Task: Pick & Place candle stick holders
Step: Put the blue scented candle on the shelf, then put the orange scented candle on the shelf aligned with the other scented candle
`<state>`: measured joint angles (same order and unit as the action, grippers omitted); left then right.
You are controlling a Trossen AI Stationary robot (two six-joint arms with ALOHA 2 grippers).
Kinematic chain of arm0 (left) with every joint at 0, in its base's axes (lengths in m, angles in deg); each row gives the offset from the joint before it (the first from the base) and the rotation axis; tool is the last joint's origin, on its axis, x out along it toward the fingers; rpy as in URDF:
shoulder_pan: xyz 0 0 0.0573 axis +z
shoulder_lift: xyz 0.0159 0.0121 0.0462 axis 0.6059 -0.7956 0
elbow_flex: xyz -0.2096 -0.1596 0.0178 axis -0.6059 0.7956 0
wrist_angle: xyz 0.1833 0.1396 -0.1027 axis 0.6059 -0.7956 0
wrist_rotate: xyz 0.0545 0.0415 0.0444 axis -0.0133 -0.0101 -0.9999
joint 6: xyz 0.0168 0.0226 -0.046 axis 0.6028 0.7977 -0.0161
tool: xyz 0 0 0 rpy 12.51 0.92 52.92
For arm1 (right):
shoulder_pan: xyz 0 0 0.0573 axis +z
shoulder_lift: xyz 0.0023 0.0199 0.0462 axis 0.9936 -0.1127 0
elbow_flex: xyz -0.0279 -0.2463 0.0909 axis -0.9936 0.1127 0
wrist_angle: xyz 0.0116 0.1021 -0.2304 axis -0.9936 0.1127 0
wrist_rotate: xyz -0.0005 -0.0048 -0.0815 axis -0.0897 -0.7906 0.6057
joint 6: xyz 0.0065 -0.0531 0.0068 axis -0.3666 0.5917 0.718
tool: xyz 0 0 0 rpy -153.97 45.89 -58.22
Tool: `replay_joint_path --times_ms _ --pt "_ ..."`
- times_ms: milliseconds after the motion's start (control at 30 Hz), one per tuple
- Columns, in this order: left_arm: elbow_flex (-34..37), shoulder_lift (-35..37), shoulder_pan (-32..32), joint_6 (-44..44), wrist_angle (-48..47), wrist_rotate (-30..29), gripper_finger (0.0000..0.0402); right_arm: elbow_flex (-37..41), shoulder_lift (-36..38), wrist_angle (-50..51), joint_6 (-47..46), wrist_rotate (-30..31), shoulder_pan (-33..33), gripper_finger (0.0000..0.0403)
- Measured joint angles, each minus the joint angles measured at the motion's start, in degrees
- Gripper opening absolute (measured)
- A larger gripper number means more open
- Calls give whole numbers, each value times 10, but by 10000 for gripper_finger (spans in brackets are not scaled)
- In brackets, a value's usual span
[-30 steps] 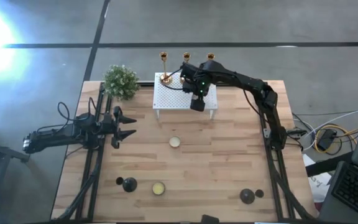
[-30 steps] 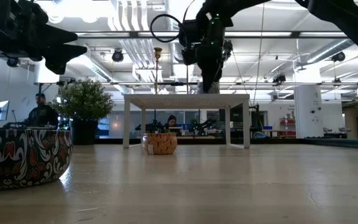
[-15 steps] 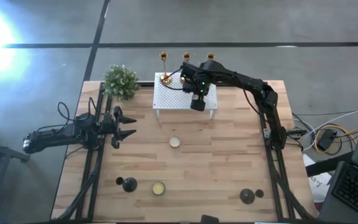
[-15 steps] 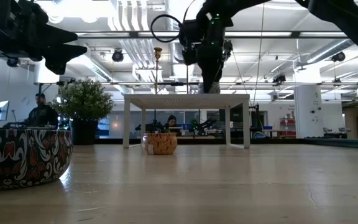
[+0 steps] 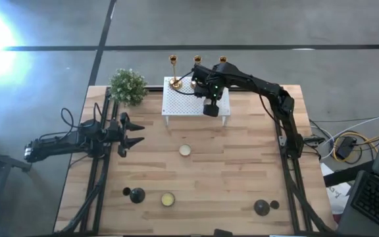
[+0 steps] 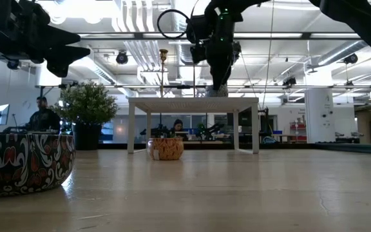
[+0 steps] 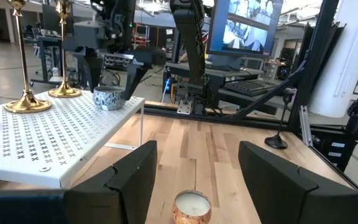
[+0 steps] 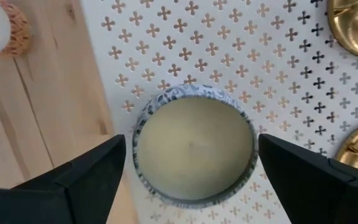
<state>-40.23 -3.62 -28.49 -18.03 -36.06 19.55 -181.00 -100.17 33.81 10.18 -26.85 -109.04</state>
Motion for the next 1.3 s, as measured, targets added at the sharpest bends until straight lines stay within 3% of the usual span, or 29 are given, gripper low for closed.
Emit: replay_joint_path --times_ms 367,900,1033,1300 --pt "0 0 0 0 0 0 232 -22 59 19 -2 -1 29 359" --pt "0 0 0 -5 1 -14 232 1 205 67 -152 -6 159 359" --pt "0 -1 0 -39 11 -19 232 33 242 67 -190 -2 197 359" --pt "-39 -24 0 -9 53 47 232 176 337 64 -235 4 239 359"
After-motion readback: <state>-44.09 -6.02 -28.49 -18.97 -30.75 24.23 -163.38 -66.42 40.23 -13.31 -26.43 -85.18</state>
